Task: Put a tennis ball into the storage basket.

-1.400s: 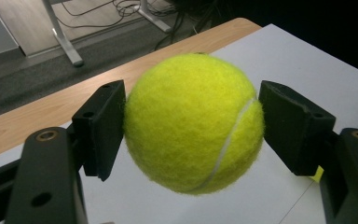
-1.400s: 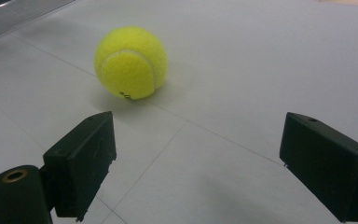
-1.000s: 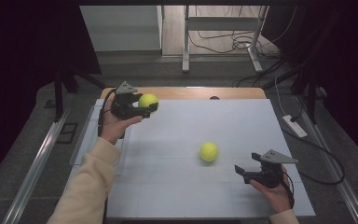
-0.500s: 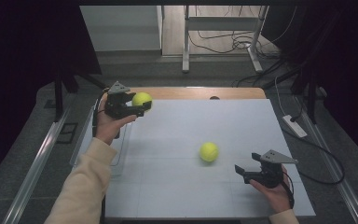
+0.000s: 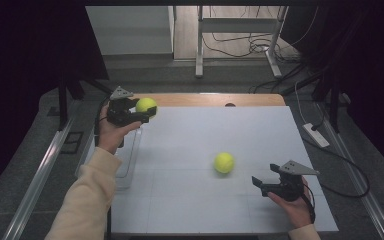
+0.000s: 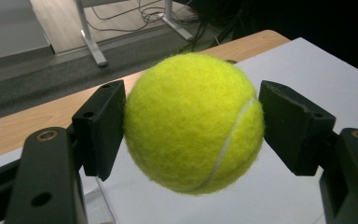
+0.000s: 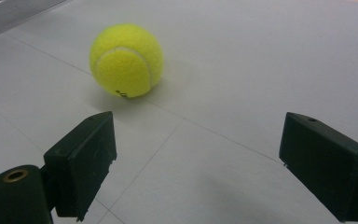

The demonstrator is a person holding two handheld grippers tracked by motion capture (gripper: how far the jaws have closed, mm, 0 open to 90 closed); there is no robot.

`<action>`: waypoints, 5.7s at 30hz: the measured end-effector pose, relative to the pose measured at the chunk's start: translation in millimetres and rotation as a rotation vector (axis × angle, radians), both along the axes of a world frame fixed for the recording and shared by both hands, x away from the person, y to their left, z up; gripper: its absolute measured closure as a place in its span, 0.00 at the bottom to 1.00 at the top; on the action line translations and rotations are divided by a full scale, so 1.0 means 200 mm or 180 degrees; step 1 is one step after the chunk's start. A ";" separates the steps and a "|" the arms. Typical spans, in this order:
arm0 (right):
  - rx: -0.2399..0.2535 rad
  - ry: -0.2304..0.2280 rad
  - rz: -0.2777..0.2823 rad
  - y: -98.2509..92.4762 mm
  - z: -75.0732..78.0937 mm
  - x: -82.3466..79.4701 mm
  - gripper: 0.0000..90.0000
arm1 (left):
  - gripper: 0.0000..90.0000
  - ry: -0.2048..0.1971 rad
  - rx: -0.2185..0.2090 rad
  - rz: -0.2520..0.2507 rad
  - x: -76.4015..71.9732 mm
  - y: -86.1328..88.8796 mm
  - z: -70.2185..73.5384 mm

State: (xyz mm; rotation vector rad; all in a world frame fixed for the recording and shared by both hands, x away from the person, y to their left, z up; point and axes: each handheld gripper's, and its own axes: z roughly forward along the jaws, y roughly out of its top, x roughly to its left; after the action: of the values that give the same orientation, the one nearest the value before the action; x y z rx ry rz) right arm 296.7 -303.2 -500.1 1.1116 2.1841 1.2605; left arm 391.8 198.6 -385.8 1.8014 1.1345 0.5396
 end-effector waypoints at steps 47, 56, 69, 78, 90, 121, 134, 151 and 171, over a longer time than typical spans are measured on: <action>0.0006 -0.0005 0.0010 0.00 0.00 0.00 0.12 | 0.30 0.0109 0.0049 0.0500 0.02 0.28 -0.05; 0.0004 0.0001 0.0005 0.00 0.00 0.00 0.12 | 0.30 0.0142 0.0053 0.0664 0.02 0.35 -0.07; 0.0008 0.0001 0.0001 0.00 0.00 0.00 0.12 | 0.30 0.0150 0.0037 0.0846 0.02 0.42 -0.08; 0.0012 0.0003 -0.0002 0.00 0.00 0.00 0.12 | 0.30 0.0197 0.0085 0.0910 0.02 0.46 -0.11; 0.0000 0.0005 0.0003 0.00 0.00 0.00 0.12 | 0.30 0.0319 0.0160 0.0956 0.03 0.48 -0.16; 0.0001 0.0006 -0.0009 0.00 0.00 0.00 0.12 | 0.30 0.0801 0.0606 0.0949 0.12 0.44 -0.32; 0.0000 0.0008 -0.0009 0.00 0.00 0.00 0.12 | 0.30 0.0995 0.0748 0.1000 0.16 0.45 -0.39; 0.0004 0.0011 -0.0011 -0.01 -0.01 0.00 0.12 | 0.30 0.1070 0.0845 0.1017 0.18 0.44 -0.42; 0.0002 0.0001 -0.0003 0.00 0.00 0.00 0.12 | 0.14 0.0802 0.0335 0.0943 0.12 0.47 -0.33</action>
State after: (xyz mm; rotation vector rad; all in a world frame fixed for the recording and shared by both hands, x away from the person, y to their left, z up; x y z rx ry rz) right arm 297.5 -304.2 -500.5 1.1129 2.1833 1.2608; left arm 416.0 292.0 -451.9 1.8389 1.5879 0.5632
